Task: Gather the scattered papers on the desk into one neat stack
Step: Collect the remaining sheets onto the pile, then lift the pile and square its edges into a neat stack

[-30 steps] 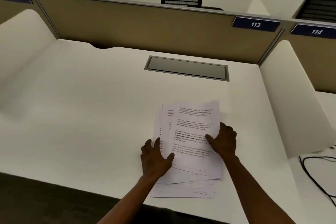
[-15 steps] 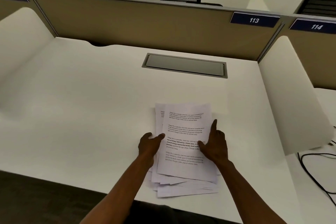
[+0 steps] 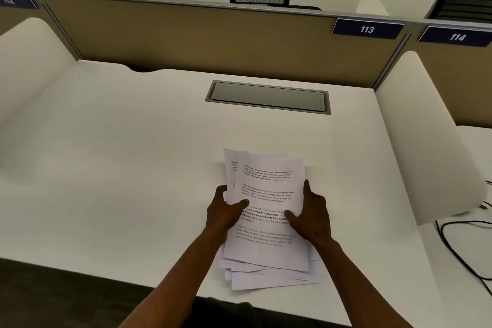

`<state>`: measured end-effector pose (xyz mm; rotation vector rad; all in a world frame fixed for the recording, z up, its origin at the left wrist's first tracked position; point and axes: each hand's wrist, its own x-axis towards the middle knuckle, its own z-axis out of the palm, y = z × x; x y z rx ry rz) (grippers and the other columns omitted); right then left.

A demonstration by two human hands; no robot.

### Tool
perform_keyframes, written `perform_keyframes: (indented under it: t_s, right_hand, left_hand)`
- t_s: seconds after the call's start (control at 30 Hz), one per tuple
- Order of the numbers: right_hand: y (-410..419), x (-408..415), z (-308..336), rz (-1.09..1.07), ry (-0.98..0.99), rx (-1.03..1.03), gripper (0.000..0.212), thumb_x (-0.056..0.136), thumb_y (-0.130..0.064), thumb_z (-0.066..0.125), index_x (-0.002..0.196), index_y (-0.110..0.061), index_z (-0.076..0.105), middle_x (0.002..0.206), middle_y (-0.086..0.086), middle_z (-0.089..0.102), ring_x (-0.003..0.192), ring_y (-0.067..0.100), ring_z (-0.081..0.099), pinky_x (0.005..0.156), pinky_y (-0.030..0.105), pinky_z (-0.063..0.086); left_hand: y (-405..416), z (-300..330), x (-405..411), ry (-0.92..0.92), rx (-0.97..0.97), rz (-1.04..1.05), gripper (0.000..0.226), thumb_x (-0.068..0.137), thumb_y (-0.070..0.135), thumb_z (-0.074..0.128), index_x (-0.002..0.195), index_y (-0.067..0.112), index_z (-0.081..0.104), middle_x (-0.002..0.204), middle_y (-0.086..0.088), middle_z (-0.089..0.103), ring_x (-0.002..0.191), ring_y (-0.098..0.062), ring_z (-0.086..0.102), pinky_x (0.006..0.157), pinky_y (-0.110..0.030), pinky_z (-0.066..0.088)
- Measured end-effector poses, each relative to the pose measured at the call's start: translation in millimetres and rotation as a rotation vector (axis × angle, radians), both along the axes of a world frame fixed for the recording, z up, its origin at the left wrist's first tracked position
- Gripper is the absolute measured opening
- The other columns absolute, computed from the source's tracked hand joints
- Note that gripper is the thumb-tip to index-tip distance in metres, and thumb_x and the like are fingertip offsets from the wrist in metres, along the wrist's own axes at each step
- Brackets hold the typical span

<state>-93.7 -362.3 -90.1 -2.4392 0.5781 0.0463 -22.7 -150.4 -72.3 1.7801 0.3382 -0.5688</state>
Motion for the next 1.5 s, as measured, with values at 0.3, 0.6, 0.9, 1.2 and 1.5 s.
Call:
perform_keyframes:
  t_s: [0.3,0.6,0.9,1.2,1.5]
  right_hand:
    - [1,1,-2,-0.012,0.022,-0.015,0.103,0.08,-0.037,0.07,0.155,-0.014,0.005,0.146,0.008,0.044,0.136,0.029,0.03,0.104,0.038,0.037]
    - [4,2,-1,-0.023,0.007,-0.008,0.101,0.079,-0.035,0.071,0.155,-0.014,0.008,0.143,0.009,0.048,0.134,0.03,0.033,0.103,0.038,0.037]
    - [7,4,-3,-0.017,0.012,0.011,0.1,0.08,-0.041,0.07,0.156,-0.016,0.009,0.143,0.007,0.048,0.133,0.027,0.033,0.101,0.038,0.038]
    - [-13,19,7,-0.353,-0.115,0.659,0.096,0.074,-0.049,0.078,0.151,-0.021,0.029,0.133,0.0,0.055,0.115,0.018,0.055,0.098,0.037,0.045]
    - [-17,31,25,-0.168,-0.128,1.103,0.046,0.079,-0.011,0.073,0.123,-0.012,0.062,0.12,0.005,0.071,0.111,0.025,0.067,0.086,0.033,0.055]
  left_hand:
    - [7,-4,21,0.155,-0.119,0.075,0.046,0.081,0.014,0.077,0.123,0.006,0.062,0.116,-0.011,0.069,0.081,-0.016,0.066,0.062,-0.024,0.05]
    - [5,-6,26,0.109,-0.183,-0.011,0.048,0.078,0.014,0.08,0.121,0.014,0.059,0.113,-0.008,0.071,0.094,-0.025,0.071,0.072,-0.036,0.061]
    - [-1,-3,27,0.22,-0.308,-0.017,0.047,0.082,-0.007,0.07,0.126,0.005,0.057,0.118,-0.023,0.068,0.095,-0.038,0.069,0.076,-0.051,0.06]
    - [16,31,35,-0.037,-0.358,-0.322,0.049,0.082,0.014,0.076,0.126,0.013,0.057,0.118,-0.01,0.071,0.103,-0.032,0.071,0.085,-0.052,0.059]
    - [34,43,49,-0.123,-0.298,-0.274,0.049,0.081,0.019,0.077,0.125,0.014,0.057,0.117,-0.01,0.072,0.098,-0.031,0.073,0.085,-0.057,0.057]
